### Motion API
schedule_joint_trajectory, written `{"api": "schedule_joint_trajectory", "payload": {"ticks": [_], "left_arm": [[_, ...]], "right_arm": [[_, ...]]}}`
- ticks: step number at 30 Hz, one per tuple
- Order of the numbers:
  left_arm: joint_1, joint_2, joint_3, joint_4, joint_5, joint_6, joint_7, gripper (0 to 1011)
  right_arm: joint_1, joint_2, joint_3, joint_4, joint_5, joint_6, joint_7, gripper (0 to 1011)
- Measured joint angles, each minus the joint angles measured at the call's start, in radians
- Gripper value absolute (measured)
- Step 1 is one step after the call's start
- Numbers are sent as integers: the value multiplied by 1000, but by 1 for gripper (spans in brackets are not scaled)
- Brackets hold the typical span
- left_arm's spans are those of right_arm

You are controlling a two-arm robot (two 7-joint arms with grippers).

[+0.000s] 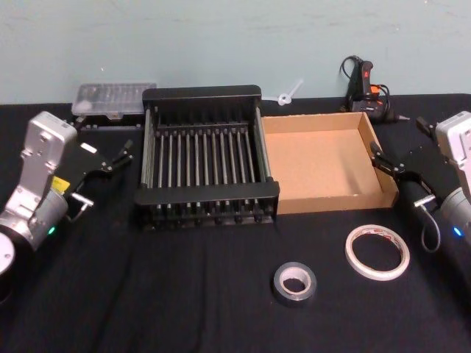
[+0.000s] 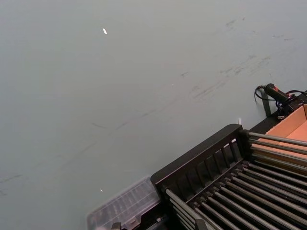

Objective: Pick up the white tape and place it into the black box , Pick up the silver tape and place it into the brown box.

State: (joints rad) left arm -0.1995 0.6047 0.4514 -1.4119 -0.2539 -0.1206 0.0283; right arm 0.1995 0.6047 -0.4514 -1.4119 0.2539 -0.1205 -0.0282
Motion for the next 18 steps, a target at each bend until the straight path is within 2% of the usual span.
{"api": "schedule_joint_trajectory", "payload": {"ticks": [18], "left_arm": [[0, 0, 0, 0, 0, 0, 0, 1001]], "right_arm": [[0, 0, 0, 0, 0, 0, 0, 1002]]}}
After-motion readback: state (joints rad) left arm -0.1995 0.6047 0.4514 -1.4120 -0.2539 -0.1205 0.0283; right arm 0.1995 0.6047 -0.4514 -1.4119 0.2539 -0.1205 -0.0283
